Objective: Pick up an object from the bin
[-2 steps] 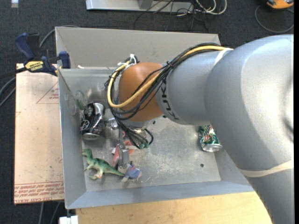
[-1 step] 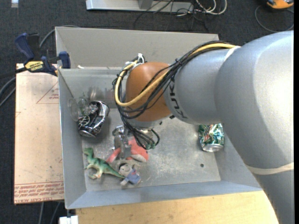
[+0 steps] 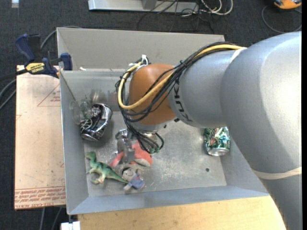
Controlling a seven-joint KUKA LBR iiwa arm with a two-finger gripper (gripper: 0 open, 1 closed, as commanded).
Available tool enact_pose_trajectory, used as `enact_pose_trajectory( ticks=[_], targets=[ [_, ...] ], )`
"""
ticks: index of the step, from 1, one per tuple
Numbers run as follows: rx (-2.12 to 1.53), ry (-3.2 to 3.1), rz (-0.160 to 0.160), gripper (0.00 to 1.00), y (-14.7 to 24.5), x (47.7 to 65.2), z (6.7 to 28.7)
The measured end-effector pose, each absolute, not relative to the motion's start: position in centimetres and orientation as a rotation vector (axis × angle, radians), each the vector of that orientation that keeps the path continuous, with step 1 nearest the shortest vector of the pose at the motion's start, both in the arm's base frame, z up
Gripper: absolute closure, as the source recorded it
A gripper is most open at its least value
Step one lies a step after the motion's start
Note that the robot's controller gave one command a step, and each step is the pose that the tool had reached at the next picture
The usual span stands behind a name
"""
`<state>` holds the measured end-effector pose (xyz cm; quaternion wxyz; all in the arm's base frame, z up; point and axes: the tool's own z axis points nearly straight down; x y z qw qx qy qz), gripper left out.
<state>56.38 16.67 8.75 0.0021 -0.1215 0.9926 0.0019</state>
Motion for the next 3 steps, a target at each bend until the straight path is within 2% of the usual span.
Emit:
enact_pose_trajectory(
  ticks=[1, 2, 3],
  targets=[
    [-0.372, 3.117, 0.006, 1.00, 15.4, 56.6, 18.6],
    [-0.296, 3.118, 0.009, 1.00, 14.5, 57.6, 14.6],
    [-0.289, 3.125, 0.007, 1.00, 14.5, 57.5, 22.3]
  ],
)
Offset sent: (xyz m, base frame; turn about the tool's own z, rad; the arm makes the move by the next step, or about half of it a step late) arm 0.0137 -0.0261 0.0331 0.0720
